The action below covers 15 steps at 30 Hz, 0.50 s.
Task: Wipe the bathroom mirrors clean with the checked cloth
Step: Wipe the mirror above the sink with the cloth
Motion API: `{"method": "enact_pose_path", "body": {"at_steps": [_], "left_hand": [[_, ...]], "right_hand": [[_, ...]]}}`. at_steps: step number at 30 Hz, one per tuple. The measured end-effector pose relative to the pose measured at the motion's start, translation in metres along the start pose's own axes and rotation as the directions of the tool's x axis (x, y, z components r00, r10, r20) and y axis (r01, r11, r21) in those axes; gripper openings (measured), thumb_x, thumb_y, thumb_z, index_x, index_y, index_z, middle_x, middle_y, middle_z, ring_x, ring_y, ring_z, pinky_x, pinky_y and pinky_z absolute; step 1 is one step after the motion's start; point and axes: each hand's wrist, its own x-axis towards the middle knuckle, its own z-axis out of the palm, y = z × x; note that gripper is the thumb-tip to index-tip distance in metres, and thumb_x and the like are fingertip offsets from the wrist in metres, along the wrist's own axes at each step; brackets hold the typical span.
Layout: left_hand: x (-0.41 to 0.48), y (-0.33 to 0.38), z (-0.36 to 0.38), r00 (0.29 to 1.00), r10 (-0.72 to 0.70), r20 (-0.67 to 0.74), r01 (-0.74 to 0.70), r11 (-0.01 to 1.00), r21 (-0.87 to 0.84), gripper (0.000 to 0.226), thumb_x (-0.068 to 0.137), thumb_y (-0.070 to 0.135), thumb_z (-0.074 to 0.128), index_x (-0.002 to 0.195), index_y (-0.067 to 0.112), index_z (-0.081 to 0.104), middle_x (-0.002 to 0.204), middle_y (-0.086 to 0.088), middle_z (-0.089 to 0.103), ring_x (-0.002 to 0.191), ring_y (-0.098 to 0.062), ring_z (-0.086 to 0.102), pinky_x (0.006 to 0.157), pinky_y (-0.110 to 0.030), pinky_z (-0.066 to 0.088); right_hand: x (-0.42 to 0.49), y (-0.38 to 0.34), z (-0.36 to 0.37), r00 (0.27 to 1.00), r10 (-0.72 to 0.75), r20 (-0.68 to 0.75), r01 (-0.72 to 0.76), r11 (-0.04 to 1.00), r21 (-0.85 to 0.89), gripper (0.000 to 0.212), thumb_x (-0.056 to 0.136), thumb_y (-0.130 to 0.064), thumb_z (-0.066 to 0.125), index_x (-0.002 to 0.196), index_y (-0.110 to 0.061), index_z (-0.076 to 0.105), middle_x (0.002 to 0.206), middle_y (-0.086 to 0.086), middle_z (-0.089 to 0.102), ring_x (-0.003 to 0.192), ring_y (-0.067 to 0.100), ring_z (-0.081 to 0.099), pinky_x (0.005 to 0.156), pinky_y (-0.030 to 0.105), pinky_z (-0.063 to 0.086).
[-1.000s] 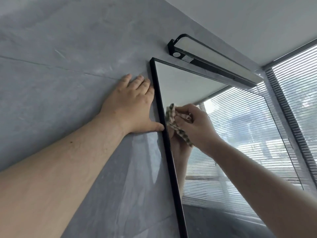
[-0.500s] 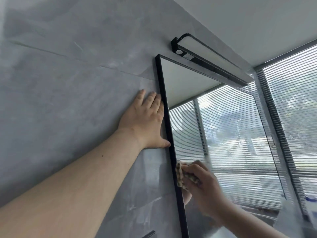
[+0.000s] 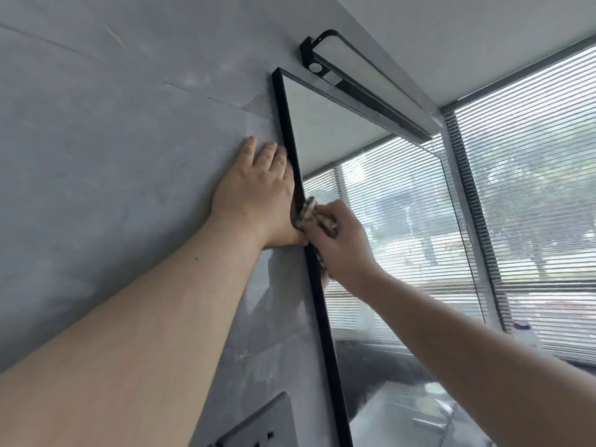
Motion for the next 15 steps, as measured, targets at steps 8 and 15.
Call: {"method": "enact_pose_path", "body": {"at_steps": [8, 15], "left_hand": [[-0.006, 0.000, -0.004, 1.000, -0.005, 0.006, 0.004, 1.000, 0.017, 0.128, 0.067, 0.096, 0.033, 0.158, 0.008, 0.015, 0.165, -0.013, 0.013, 0.153, -0.027, 0.006, 0.123, -0.052, 0.001], [-0.016, 0.009, -0.007, 1.000, -0.014, -0.004, 0.013, 0.996, -0.083, 0.107, 0.074, 0.083, 0.051, 0.151, 0.011, 0.036, 0.161, -0.011, 0.028, 0.152, -0.027, 0.016, 0.123, -0.052, 0.005]], "right_hand": [[-0.143, 0.065, -0.012, 0.971, 0.234, 0.045, -0.232, 0.972, -0.032, 0.018, 0.080, -0.041, 0.067, 0.087, -0.034, 0.053, 0.087, -0.008, 0.060, 0.081, 0.019, 0.059, 0.074, 0.047, 0.053], [-0.197, 0.071, -0.009, 0.943, 0.329, -0.051, -0.331, 0.943, -0.028, 0.018, 0.076, -0.045, 0.067, 0.085, -0.038, 0.052, 0.085, -0.011, 0.059, 0.080, 0.012, 0.058, 0.077, 0.051, 0.051]]}}
